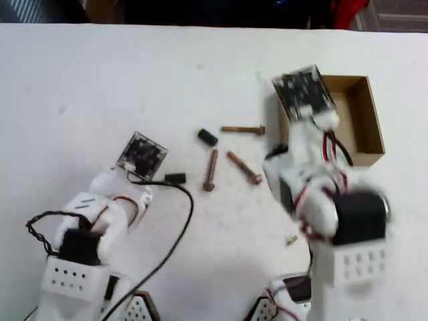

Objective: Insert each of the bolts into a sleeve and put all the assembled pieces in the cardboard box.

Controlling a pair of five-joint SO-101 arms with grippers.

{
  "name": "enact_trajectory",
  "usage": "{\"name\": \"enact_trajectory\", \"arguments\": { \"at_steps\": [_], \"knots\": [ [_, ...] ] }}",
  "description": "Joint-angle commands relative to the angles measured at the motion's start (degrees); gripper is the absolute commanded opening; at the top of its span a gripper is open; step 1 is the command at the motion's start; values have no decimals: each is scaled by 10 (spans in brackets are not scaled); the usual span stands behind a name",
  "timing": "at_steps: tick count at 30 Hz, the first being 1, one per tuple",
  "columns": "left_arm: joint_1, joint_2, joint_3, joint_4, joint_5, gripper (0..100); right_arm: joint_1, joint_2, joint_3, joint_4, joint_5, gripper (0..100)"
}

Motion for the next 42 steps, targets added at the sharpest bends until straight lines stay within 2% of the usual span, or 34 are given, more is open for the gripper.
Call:
{"name": "enact_trajectory", "arguments": {
  "at_steps": [1,10,16,24,30,38,42],
  "knots": [
    [36,44,-72,39,-4,41,2,-73,43,-25,7,17],
    [71,275,-203,55,-2,41,22,-175,253,-161,62,17],
    [76,393,-285,60,53,42,66,-218,370,-254,63,17],
    [145,545,-433,139,56,42,67,-272,526,-384,62,17],
    [153,679,-573,209,57,43,107,-324,564,-399,59,17],
    [153,865,-760,288,60,49,105,-384,627,-432,57,17],
    [153,938,-843,311,106,89,105,-404,668,-457,57,17]
  ]
}}
